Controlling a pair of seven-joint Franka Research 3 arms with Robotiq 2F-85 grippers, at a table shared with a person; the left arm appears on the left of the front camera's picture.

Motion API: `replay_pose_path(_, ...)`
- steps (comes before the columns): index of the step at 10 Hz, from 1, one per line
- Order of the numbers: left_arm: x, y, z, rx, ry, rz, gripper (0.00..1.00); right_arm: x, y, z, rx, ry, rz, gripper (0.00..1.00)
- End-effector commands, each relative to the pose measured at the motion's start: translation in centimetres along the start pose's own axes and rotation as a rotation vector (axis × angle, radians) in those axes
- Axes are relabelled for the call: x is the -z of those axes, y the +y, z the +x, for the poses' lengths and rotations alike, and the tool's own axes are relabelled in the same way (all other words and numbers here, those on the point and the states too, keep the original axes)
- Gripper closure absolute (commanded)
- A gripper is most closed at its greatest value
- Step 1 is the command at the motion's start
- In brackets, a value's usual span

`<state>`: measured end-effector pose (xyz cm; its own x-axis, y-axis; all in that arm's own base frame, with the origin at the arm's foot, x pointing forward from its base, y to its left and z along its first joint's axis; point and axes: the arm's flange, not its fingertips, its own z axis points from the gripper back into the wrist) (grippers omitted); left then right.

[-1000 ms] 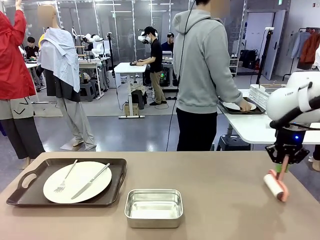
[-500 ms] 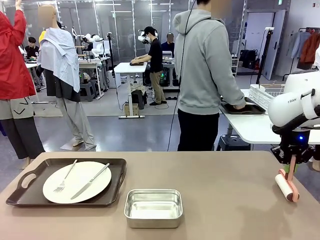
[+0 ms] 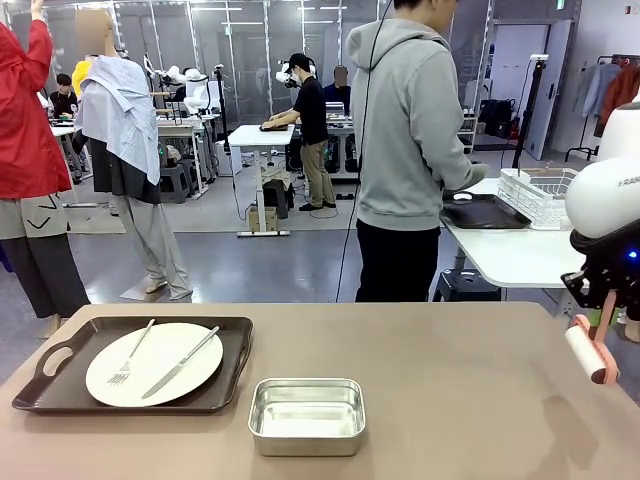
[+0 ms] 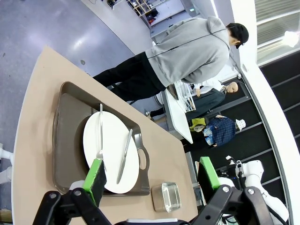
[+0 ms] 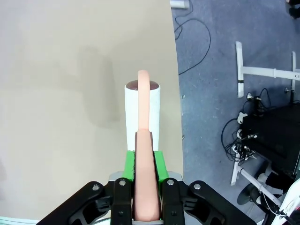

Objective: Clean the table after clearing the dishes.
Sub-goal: When the left (or right) Handle tray is removed, use the left hand (or right hand) to clean the left (or right) side of the table with the Lint Roller, then place the Lint Roller back on top of the Airtight Container.

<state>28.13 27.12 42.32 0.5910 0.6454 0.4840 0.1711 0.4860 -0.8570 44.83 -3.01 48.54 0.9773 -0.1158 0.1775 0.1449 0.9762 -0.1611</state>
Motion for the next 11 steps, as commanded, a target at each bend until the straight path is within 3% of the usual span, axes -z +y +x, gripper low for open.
replay_pose_path(1, -0.26, -0.02, 0.37, 0.002, -0.01, -0.019, 0.0, 1.41, -0.09, 0.85, 0.004, 0.026, -0.001, 0.8)
replay_pose_path(11, -0.26, -0.02, 0.37, 0.002, -0.01, -0.019, 0.0, 1.41, -0.09, 0.85, 0.004, 0.026, -0.001, 0.8)
